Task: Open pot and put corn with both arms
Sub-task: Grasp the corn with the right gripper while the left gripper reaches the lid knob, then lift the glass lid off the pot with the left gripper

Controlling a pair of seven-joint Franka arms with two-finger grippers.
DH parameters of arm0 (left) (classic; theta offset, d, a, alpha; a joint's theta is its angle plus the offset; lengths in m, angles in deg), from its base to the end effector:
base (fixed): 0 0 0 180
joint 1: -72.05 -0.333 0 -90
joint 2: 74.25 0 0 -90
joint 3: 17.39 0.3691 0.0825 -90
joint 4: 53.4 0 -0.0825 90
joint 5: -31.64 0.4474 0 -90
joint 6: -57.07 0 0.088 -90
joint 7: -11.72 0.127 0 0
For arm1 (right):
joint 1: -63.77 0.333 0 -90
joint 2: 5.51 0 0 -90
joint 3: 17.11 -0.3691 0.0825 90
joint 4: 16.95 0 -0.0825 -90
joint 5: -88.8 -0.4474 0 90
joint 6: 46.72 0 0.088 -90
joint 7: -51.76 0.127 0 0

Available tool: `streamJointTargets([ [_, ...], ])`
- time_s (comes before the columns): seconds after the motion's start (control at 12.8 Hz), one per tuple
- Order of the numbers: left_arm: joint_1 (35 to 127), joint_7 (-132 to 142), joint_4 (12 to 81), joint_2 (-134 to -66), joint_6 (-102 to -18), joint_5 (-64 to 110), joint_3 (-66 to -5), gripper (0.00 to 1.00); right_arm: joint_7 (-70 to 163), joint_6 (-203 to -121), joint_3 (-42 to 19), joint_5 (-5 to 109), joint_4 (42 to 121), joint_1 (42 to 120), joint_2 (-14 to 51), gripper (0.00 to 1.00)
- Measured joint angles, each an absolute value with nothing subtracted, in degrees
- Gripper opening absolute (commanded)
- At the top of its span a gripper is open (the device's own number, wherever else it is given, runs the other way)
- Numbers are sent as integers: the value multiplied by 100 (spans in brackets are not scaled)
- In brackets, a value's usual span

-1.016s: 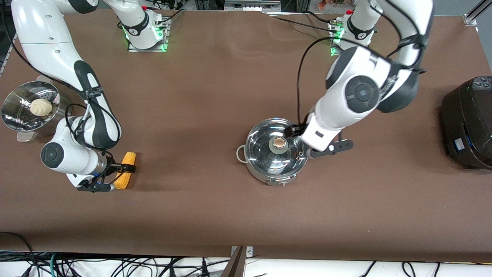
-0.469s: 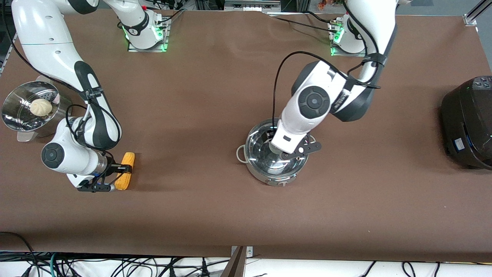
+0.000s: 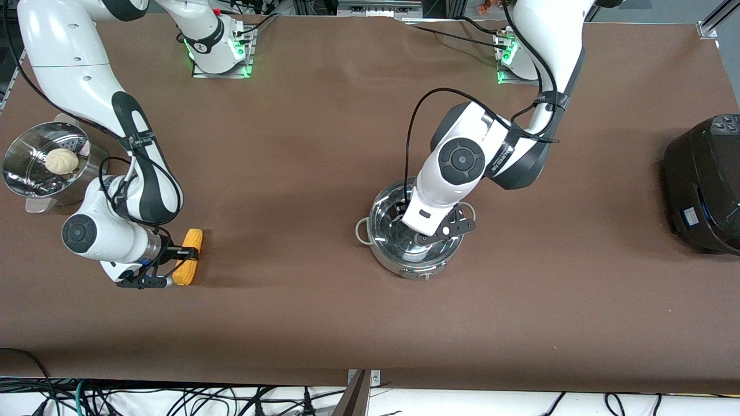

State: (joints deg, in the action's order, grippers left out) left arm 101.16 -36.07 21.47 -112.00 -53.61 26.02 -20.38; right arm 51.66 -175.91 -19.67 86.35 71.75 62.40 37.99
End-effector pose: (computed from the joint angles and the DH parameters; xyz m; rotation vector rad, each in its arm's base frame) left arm 0.6949 -0.4349 0.3497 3.0249 0.4888 -0.1604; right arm 0.7820 0.0134 0.1736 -3.0774 0.0259 0.0811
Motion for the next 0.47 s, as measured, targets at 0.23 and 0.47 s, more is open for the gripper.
streamJointTargets([
  [0.23,10096,-3563,2143,-11237,-5397,2685,-2027,96,5166,-17591,-1967,8635,7175,6240,3799,20],
  [0.47,10094,-3541,2143,-11257,-5399,2686,-2026,76,5166,-17591,-1967,8635,7174,6240,3799,20],
])
